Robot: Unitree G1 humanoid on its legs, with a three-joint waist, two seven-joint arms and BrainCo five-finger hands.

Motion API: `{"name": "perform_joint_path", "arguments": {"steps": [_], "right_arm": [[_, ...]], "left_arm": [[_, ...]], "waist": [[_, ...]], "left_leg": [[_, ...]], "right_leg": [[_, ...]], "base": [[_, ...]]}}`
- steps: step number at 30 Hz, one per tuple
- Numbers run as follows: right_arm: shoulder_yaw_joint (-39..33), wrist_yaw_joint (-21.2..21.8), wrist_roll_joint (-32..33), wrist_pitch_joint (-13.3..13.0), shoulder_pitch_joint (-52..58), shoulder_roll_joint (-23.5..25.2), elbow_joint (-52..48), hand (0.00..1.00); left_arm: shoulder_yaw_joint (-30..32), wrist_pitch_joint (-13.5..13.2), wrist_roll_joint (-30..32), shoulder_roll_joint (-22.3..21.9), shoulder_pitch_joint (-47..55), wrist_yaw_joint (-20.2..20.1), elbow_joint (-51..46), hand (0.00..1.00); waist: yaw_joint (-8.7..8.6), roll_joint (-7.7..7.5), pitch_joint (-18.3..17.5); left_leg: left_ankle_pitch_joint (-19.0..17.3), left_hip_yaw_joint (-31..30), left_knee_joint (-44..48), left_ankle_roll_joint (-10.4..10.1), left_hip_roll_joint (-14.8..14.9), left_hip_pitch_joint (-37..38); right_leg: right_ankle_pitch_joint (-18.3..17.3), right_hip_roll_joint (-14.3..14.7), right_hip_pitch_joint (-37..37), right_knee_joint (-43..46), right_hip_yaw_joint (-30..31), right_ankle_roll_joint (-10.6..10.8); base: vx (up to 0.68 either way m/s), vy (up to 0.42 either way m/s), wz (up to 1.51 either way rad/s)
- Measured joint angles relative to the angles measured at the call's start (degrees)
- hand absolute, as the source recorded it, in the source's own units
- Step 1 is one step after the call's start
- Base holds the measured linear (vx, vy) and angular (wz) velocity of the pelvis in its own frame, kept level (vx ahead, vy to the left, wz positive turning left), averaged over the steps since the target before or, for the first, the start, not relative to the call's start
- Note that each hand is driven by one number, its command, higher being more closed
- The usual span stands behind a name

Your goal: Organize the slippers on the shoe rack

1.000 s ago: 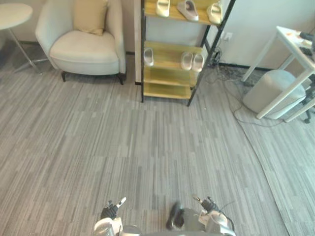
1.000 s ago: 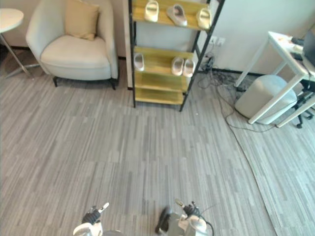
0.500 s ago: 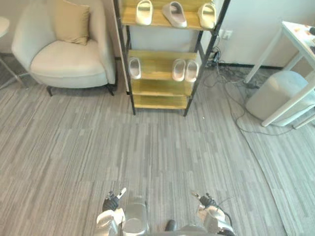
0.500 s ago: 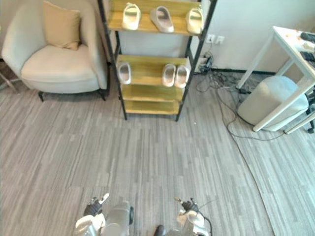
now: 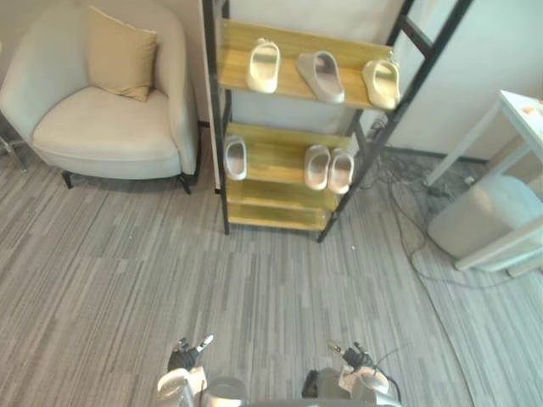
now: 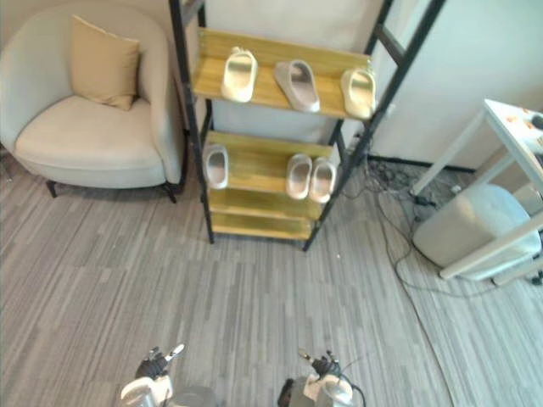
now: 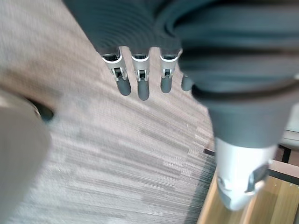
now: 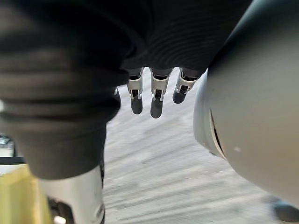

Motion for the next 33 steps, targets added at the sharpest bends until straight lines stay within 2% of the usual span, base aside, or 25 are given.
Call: {"name": "perform_joint_path", "arguments": {"steps": [1, 2, 3, 4, 5, 6, 7, 8, 9, 10, 11, 13, 14, 15, 16, 17, 18, 19, 22, 25, 26, 27, 30, 32, 33], "right_arm": [[-0.45, -0.01, 0.07, 0.04, -0.42, 0.01, 0.00, 0.00], [-0.55, -0.03, 0.09, 0.22, -0.72, -0.16, 0.06, 0.00], [-0.56, -0.04, 0.07, 0.33, -0.66, -0.30, 0.14, 0.00], [-0.56, -0.03, 0.06, 0.39, -0.38, -0.28, 0.02, 0.00], [-0.73, 0.04, 0.03, 0.36, -0.85, -1.11, 0.21, 0.00], [-1.19, 0.03, 0.06, 0.36, -1.00, -1.41, 0.30, 0.00], [-1.16, 0.03, 0.15, 0.32, -1.10, -1.47, 0.10, 0.00], [-1.05, -0.02, 0.19, 0.45, -1.20, -1.48, 0.27, 0.00], [-0.94, -0.14, 0.57, 0.74, -0.94, -1.00, 0.35, 0.00], [-0.78, -0.26, 0.76, 0.75, -0.92, -0.43, 0.34, 0.00], [-0.73, -0.40, 0.94, 0.73, -0.90, -0.03, 0.33, 0.00], [-0.51, -1.10, 2.36, 0.74, -1.10, 0.17, 0.27, 0.00], [-0.51, -1.35, 2.38, 0.74, -1.58, 0.27, 0.25, 0.00], [-0.53, -1.49, 2.37, 0.76, -1.62, 0.39, 0.23, 0.00], [-0.52, -1.62, 2.37, 0.80, -1.47, 0.47, 0.25, 0.00], [-0.51, -1.70, 2.35, 0.90, -1.17, 0.30, 0.44, 0.00], [0.39, -1.54, 2.35, 1.22, -1.24, 0.09, 0.98, 0.00], [0.85, -1.56, 2.30, 1.29, -1.26, 0.24, 0.83, 0.00], [1.32, -1.40, 2.13, 1.08, -1.65, 0.22, 0.08, 0.00], [1.25, -1.06, 1.75, 1.09, -1.29, 0.28, 0.13, 0.00], [1.35, -1.00, 1.24, 1.10, -0.98, 0.18, 0.16, 0.00], [2.14, -0.58, 0.25, 1.33, -0.06, 0.07, 0.28, 0.00], [2.29, -0.53, -0.01, 1.56, 1.38, 0.01, 0.21, 0.00], [2.45, -0.51, -0.04, 1.57, 1.51, 0.01, 0.44, 0.00], [2.48, -0.48, -0.05, 1.57, 1.53, 0.01, 0.45, 0.00]], "left_arm": [[-0.02, -0.01, 0.06, -0.23, -0.27, 0.04, 0.09, 0.00], [0.22, 0.04, 0.18, -0.68, -0.77, 0.04, 0.38, 0.00], [0.46, 0.11, 0.26, -1.07, -0.74, 0.03, 0.39, 0.00], [1.10, 0.11, 0.42, -1.39, -0.67, 0.01, 0.45, 0.00], [2.69, 0.18, 0.76, -2.52, -0.86, 0.18, 1.75, 0.00], [2.79, 0.18, 0.85, -3.43, -0.80, 0.21, 2.36, 0.00], [3.76, 0.27, 0.87, -4.23, -1.26, 0.17, 2.52, 0.00], [4.52, 0.30, 0.88, -4.79, -1.10, 0.12, 2.32, 0.00], [4.44, 0.29, 0.92, -4.37, -0.69, 0.10, 2.29, 0.00], [4.27, 0.27, 0.95, -3.83, -0.45, -0.03, 1.88, 0.00], [3.76, 0.25, 0.93, -3.18, -0.44, -0.05, 1.36, 0.00], [2.36, 0.17, 0.80, -2.74, -0.79, -0.13, -0.09, 0.00], [2.01, 0.14, 0.80, -2.69, -1.01, -0.18, -0.46, 0.00], [2.00, 0.14, 0.80, -2.68, -1.27, -0.24, -0.57, 0.00], [1.96, 0.16, 0.79, -2.68, -1.42, -0.21, -0.50, 0.00], [2.00, 0.09, 0.45, -2.83, -1.35, -0.20, -0.41, 0.00], [1.94, -0.10, 0.23, -2.51, -1.48, -0.19, -0.30, 0.00], [1.94, -0.21, 0.23, -2.04, -1.44, -0.21, -0.26, 0.00], [1.97, -0.43, 0.15, -1.94, -1.50, -0.20, 0.34, 0.00], [1.60, -0.38, 0.16, -1.94, -1.40, -0.30, 1.45, 0.00], [1.07, -0.29, 0.16, -1.96, -1.32, -0.46, 1.61, 0.00], [0.00, -0.18, 0.17, -1.15, -1.34, -0.90, 1.97, 0.00], [0.00, 0.24, 0.18, -0.52, -0.79, -0.98, 2.04, 0.00], [0.04, 0.24, 0.19, -0.53, -0.74, -0.97, 2.05, 0.00], [0.23, 0.24, 0.19, -0.52, -0.67, -0.98, 2.06, 0.00]], "waist": [[-0.38, 0.01, -0.01], [-0.75, 0.00, -0.01], [-1.11, -0.28, -0.17], [-1.30, -0.53, -0.55], [-1.47, 2.05, -1.58], [-1.68, 4.18, -2.53], [-1.97, 5.18, -2.01], [-1.78, 5.77, -1.69], [-1.45, 5.63, -1.31], [-1.31, 5.22, -0.56], [-1.25, 4.13, -0.02], [-0.40, 3.67, 0.08], [0.12, 3.30, 0.38], [0.36, 3.61, 0.51], [0.40, 3.23, 0.82], [0.84, 3.57, 0.62], [1.42, 2.16, 0.59], [1.41, 0.91, 0.08], [2.09, 0.59, -0.07], [2.15, 0.97, -0.38], [1.94, 1.46, -0.59], [1.81, 1.36, -0.58], [1.16, 0.35, -1.48], [0.99, 0.43, -1.78], [0.99, 0.22, -1.97]], "left_leg": [[-0.10, -1.06, -0.72, -0.15, 0.50, 0.62], [-0.76, -2.68, -1.57, -1.26, 0.92, 1.53], [-1.97, -4.36, -1.83, -3.09, 0.82, 2.72], [-3.44, -5.71, -1.79, -3.61, 0.94, 3.80], [-4.47, -7.36, -1.07, -4.25, 3.43, 4.53], [-3.70, -8.28, 7.35, -5.49, 5.08, 0.23], [-0.89, -8.63, 19.60, -7.52, 5.50, -5.09], [2.10, -8.51, 29.53, -7.96, 6.51, -9.34], [0.88, -6.16, 37.43, -8.56, 8.00, -12.83], [-0.70, -3.73, 41.47, -8.73, 8.99, -15.66], [-1.93, -2.25, 42.34, -8.72, 9.14, -18.47], [-3.82, -0.17, 37.97, -8.44, 8.76, -24.37], [-3.90, 0.34, 32.23, -8.27, 7.94, -26.70], [-3.57, 0.05, 26.48, -8.22, 6.48, -27.66], [-2.12, -0.53, 19.48, -8.04, 4.58, -28.28], [5.52, -2.28, 12.65, -8.12, 2.48, -27.30], [6.56, -1.58, 11.16, -7.15, 1.18, -25.97], [6.17, -0.30, 10.29, -6.11, 0.35, -25.59], [3.57, 4.21, 12.84, -4.22, 0.85, -23.21], [2.04, 7.18, 10.61, -2.90, 1.35, -17.81], [0.31, 7.07, 10.10, -2.74, 1.96, -16.62], [-0.82, 7.18, 10.22, -2.47, 1.95, -14.96], [-1.01, 6.84, 8.23, -2.51, 2.17, -12.13], [-0.76, 6.38, 7.46, -2.94, 2.98, -11.16], [-0.52, 6.39, 7.46, -3.37, 2.94, -11.38]], "right_leg": [[1.61, 1.37, -1.00, -6.02, 1.34, -0.22], [5.10, 3.07, -1.58, -13.70, 4.45, -0.27], [8.29, 3.39, -1.42, -17.88, 6.66, -0.42], [13.05, 3.35, -1.28, -17.78, 7.78, -1.45], [10.98, 4.62, -1.38, -14.09, 5.49, -2.73], [7.06, 5.58, -0.29, -13.15, 2.72, -3.98], [5.66, 6.40, 2.15, -14.16, 1.76, -4.60], [5.31, 7.41, 5.34, -16.17, 1.33, -5.17], [4.88, 8.40, 9.14, -18.52, 1.15, -5.86], [4.54, 8.67, 12.98, -20.44, 1.07, -6.37], [4.49, 8.64, 15.53, -22.35, 1.06, -6.43], [4.53, 8.63, 19.11, -25.83, 1.15, -6.35], [4.50, 8.55, 20.39, -27.20, 1.30, -6.21], [4.10, 8.08, 21.35, -27.83, 1.40, -5.53], [3.50, 7.52, 22.08, -28.20, 1.39, -4.53], [2.38, 7.02, 22.41, -28.07, 2.21, -3.00], [1.84, 6.08, 22.83, -28.24, 3.76, -2.20], [1.81, 4.85, 22.93, -28.76, 4.62, -1.97], [2.25, 3.49, 23.70, -26.14, 7.52, -1.21], [2.91, 1.85, 19.93, -13.87, 7.76, 0.08], [3.57, 1.43, 17.43, -8.14, 7.11, 1.47], [2.56, -0.35, 13.96, 0.20, 6.00, 2.77], [-0.16, -3.02, 12.91, -0.64, 2.38, 2.75], [0.32, -2.89, 12.37, -7.34, 1.29, 2.31], [2.24, -2.73, 12.46, -11.65, 1.19, 1.63]], "base": [[0.40, -0.196, 0.64], [0.42, -0.236, 0.83], [0.57, -0.347, 0.93], [0.51, -0.313, 0.88], [0.64, -0.369, 0.91], [0.69, -0.405, 0.88], [0.67, -0.393, 0.68], [0.56, -0.282, 0.30], [0.46, -0.157, 0.10], [0.50, -0.179, 0.07], [0.37, -0.147, 0.06], [0.33, -0.071, -0.08], [0.32, 0.019, -0.12], [0.30, 0.112, -0.01], [0.28, 0.178, -0.02], [0.31, 0.243, -0.14], [0.32, 0.224, -0.14], [0.28, 0.178, -0.26], [0.33, 0.163, -0.54], [0.15, 0.105, -0.57], [0.13, 0.113, -0.31], [0.14, 0.086, -0.10], [0.14, -0.001, 0.10], [0.15, -0.096, 0.16], [0.15, -0.121, 0.04]]}}
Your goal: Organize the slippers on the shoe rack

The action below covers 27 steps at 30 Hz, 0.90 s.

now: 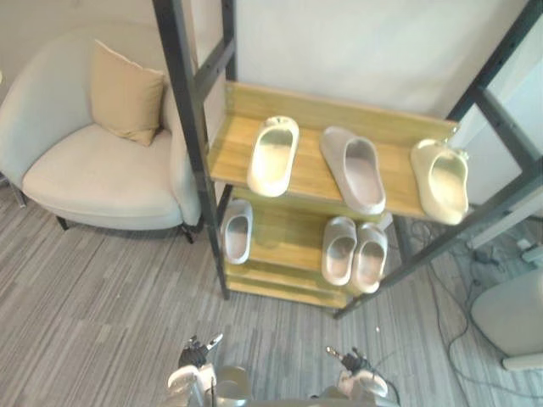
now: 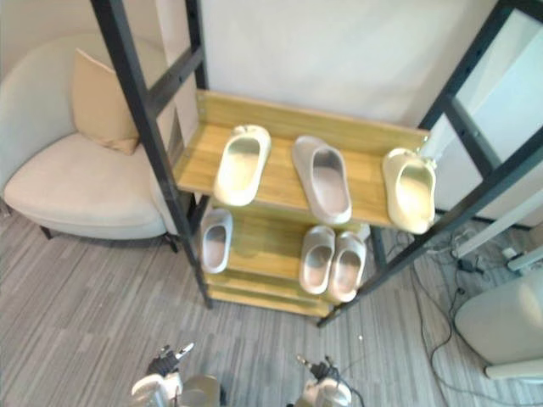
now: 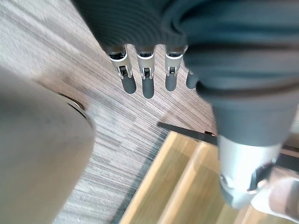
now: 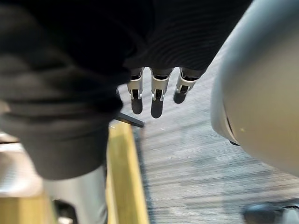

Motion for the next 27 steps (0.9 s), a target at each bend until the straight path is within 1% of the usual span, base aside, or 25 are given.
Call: {"name": "perform_joint_path", "arguments": {"steps": [1, 2, 4, 7, 10, 12, 14, 16, 18, 20, 23, 25, 27], "right_arm": [[0.01, -0.01, -0.06, 0.04, 0.05, 0.02, 0.18, 0.00], [-0.09, 0.00, -0.08, 0.09, 0.20, 0.24, 0.60, 0.00], [-0.04, -0.04, -0.16, 0.16, 0.59, -0.36, 0.90, 0.00], [-0.01, 0.33, -0.53, 0.25, 0.56, -0.05, 0.93, 0.00], [-0.08, 0.46, -0.56, 0.23, 0.60, -0.19, 0.96, 0.00], [-0.19, 0.43, -0.59, 0.21, 1.01, -0.56, 0.96, 0.00], [-0.15, 0.40, -0.57, 0.21, 1.39, -1.30, 0.97, 0.00], [-0.14, 0.25, -0.56, 0.17, 1.64, -1.48, 0.92, 0.00], [-0.01, -0.51, -0.54, 0.12, 1.62, -1.54, 0.90, 0.00], [0.60, -1.21, -0.54, 0.13, 1.64, -1.54, 0.28, 0.00], [1.16, -1.91, -0.62, -0.07, 1.74, -1.97, -3.73, 0.00], [1.92, -2.99, -2.32, -0.11, 1.87, -2.96, -8.68, 0.00], [3.28, -3.75, -3.45, -0.17, 2.52, -4.41, -15.61, 0.00]], "left_arm": [[0.23, 0.01, 0.08, 0.21, -0.07, 0.04, 0.03, 0.00], [0.31, 0.02, 0.16, 0.16, -0.10, 0.08, 0.88, 0.00], [0.67, 0.02, 0.64, -1.01, -0.04, 0.27, 1.74, 0.00], [2.07, 0.03, 1.53, -1.91, 0.09, 0.32, 2.11, 0.00], [2.10, 0.03, 1.81, -1.77, 0.64, 0.18, 2.08, 0.00], [2.13, 0.01, 1.81, -1.45, 1.01, 0.05, 2.05, 0.00], [2.27, 0.01, 1.78, -1.02, 1.05, 0.04, 2.08, 0.00], [1.62, 0.05, 1.83, -0.65, 1.08, 0.04, 2.23, 0.00], [-0.18, 0.04, 1.85, 0.07, 0.83, 0.06, 2.94, 0.00], [-0.87, 0.04, 1.88, 0.36, 0.70, 0.15, 3.21, 0.00], [-2.26, 0.03, 2.52, 0.87, 0.75, 0.96, 3.24, 0.00], [-3.33, 0.01, 2.96, 1.58, 0.74, 1.29, 3.24, 0.00], [-3.33, -0.01, 3.28, 1.73, 0.81, 1.54, 3.23, 0.00]], "waist": [[0.00, -0.80, -0.40], [-0.06, -0.75, -0.99], [-0.21, 0.78, -2.12], [-0.43, 1.80, -2.70], [-0.75, 1.51, -2.87], [-0.75, 0.94, -3.39], [-0.75, 0.41, -3.43], [-0.85, 0.24, -3.58], [-1.02, 0.23, -3.59], [-1.12, 0.23, -3.59], [-1.80, 0.30, -3.56], [-2.48, 0.29, -3.55], [-2.65, 0.31, -3.53]], "left_leg": [[-0.25, -0.10, 0.04, -0.95, -0.77, -0.06], [-0.56, -0.75, 0.06, -1.52, -0.97, 0.02], [0.03, -0.84, -0.96, -2.56, 0.02, 0.13], [0.81, -1.68, -2.61, -3.82, 0.53, 0.32], [1.31, -3.54, -4.67, -4.64, 1.01, 2.14], [1.65, -3.77, -5.48, -5.10, 0.86, 1.97], [2.30, -3.57, -6.30, -4.89, 0.17, 1.79], [2.71, -3.14, -6.96, -4.50, -0.50, 1.98], [2.95, -2.92, -7.29, -4.13, -1.42, 1.79], [3.19, -2.77, -7.78, -3.83, -1.94, 1.80], [3.32, -2.92, -7.95, -3.63, -2.83, 1.32], [3.43, -3.29, -7.93, -3.44, -3.30, 0.91], [3.46, -3.53, -8.16, -3.39, -3.54, 0.82]], "right_leg": [[7.76, -0.11, -0.15, -5.80, 0.36, -1.46], [6.73, -0.07, 0.84, -7.32, 0.28, -0.33], [6.77, 1.44, 2.34, -11.33, 0.05, -0.37], [7.07, 2.90, 4.06, -15.86, -0.54, -0.46], [8.28, 4.20, 6.96, -19.21, -1.15, -0.73], [9.63, 4.53, 7.22, -21.53, -1.09, -0.64], [11.33, 4.51, 7.90, -23.94, -0.55, -0.36], [12.48, 4.09, 7.97, -25.62, -0.08, -0.07], [13.61, 3.54, 8.03, -27.13, 0.43, 0.19], [14.01, 3.23, 7.94, -27.72, 0.79, 0.29], [14.44, 2.76, 7.79, -28.77, 1.28, 0.32], [14.70, 2.60, 7.64, -29.44, 1.51, 0.11], [14.86, 2.56, 7.07, -29.42, 2.18, 0.25]], "base": [[0.12, -0.181, 0.06], [0.11, -0.201, 0.02], [0.10, -0.204, -0.04], [0.04, -0.135, -0.02], [-0.02, -0.097, 0.09], [-0.07, -0.018, 0.03], [-0.04, 0.028, -0.08], [-0.04, 0.046, -0.09], [-0.04, 0.075, -0.09], [-0.01, 0.048, -0.06], [0.00, 0.048, -0.02], [0.01, 0.014, 0.02], [0.03, 0.019, -0.13]]}}
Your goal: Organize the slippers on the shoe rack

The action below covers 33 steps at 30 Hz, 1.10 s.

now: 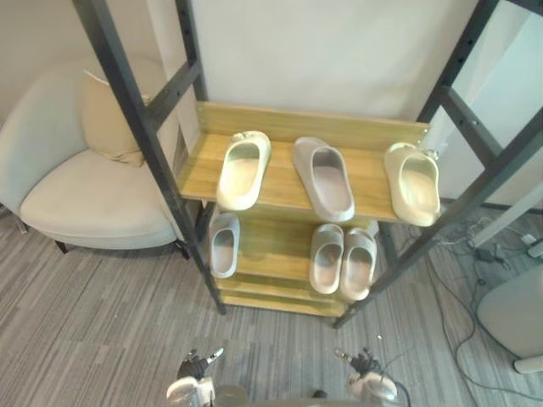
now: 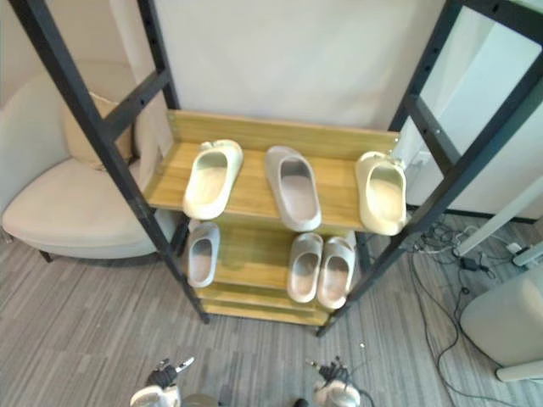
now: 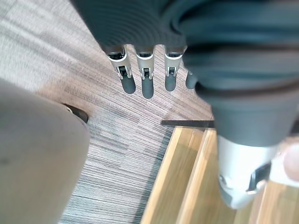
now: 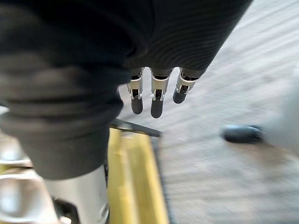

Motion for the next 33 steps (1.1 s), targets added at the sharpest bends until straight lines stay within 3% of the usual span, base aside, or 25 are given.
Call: {"name": "perform_joint_path", "arguments": {"steps": [5, 10, 25, 33], "right_arm": [[-0.04, -0.26, -4.81, -1.40, 2.52, -3.20, -19.40, 0.00], [0.01, -0.21, -5.81, -2.19, 5.98, -3.22, -30.29, 0.00], [7.36, 2.79, -7.68, -6.22, 11.53, -1.44, -50.63, 0.00], [9.48, 4.79, -7.67, -8.30, 11.21, -1.71, -54.69, 0.00]], "left_arm": [[-2.57, -0.17, 1.50, 0.79, -0.09, 0.75, -0.12, 0.00], [-4.25, -0.90, 2.98, 0.89, -0.01, 0.76, -0.19, 0.00], [-6.90, -1.12, 5.14, 1.00, 0.56, 0.48, -0.20, 0.00], [-8.97, -1.20, 5.21, 1.71, 0.59, 0.48, -0.12, 0.00]], "waist": [[-0.60, 0.03, 0.06], [-1.01, -0.01, 0.10], [-3.37, 0.06, 0.38], [-3.61, 0.05, 0.46]], "left_leg": [[-0.01, -2.63, -1.03, 0.16, -0.48, 0.15], [-0.08, -2.93, -1.95, 0.28, -0.38, 1.19], [-0.24, -3.03, -2.99, 0.51, -0.41, 2.53], [-0.41, -3.60, -2.70, 0.64, -0.40, 3.20]], "right_leg": [[0.37, 0.25, -0.94, -0.15, 1.63, 0.04], [0.38, 0.47, -0.94, -0.16, 2.60, 0.03], [0.35, 0.43, 0.00, -0.08, 3.23, 0.17], [0.23, 0.45, 0.89, 0.21, 3.36, 0.30]], "base": [[0.05, -0.005, -0.17], [0.03, -0.005, -0.11], [-0.01, 0.002, -0.02], [-0.01, 0.000, 0.03]]}}
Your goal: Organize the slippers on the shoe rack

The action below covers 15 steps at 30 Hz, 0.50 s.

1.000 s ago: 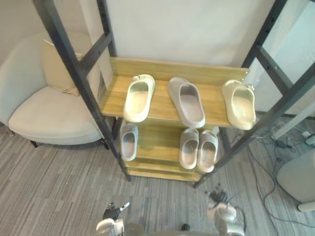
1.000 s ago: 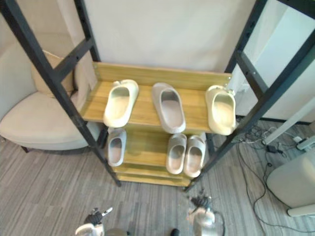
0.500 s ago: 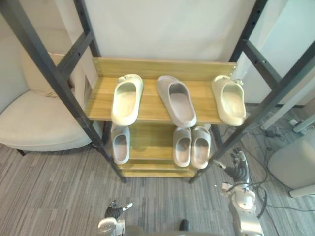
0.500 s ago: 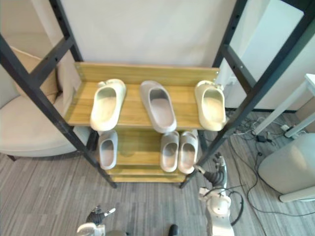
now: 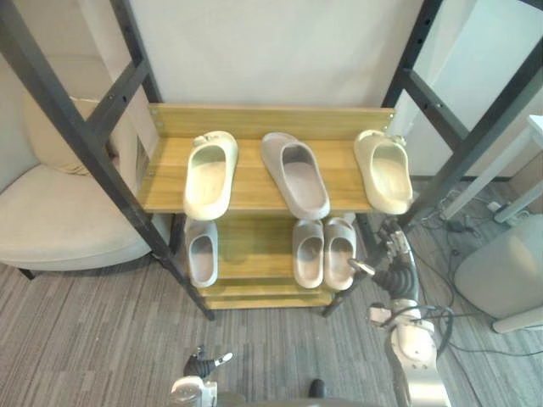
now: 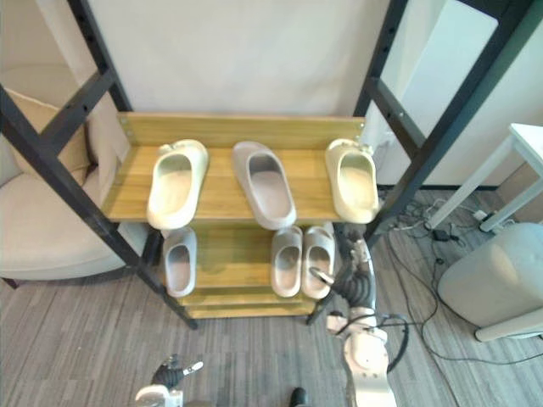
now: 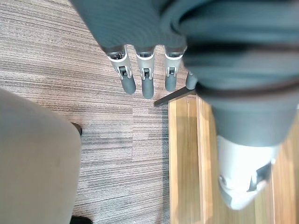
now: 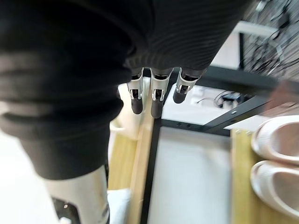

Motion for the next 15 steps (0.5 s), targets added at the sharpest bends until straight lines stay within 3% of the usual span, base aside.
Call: {"name": "perform_joint_path", "arguments": {"steps": [15], "right_arm": [[1.40, -0.01, 2.31, -0.93, -7.89, -4.43, -5.07, 0.00]], "left_arm": [[-1.16, -0.75, -0.04, 0.42, 0.01, -0.99, 0.03, 0.00]], "waist": [[-0.22, 0.38, 0.39]], "left_leg": [[-1.27, -0.50, 2.15, 0.10, -0.01, -1.05]], "right_leg": [[-0.51, -0.05, -0.14, 0.82, -0.11, 0.60]], "base": [[-0.01, 0.000, 0.01]]}}
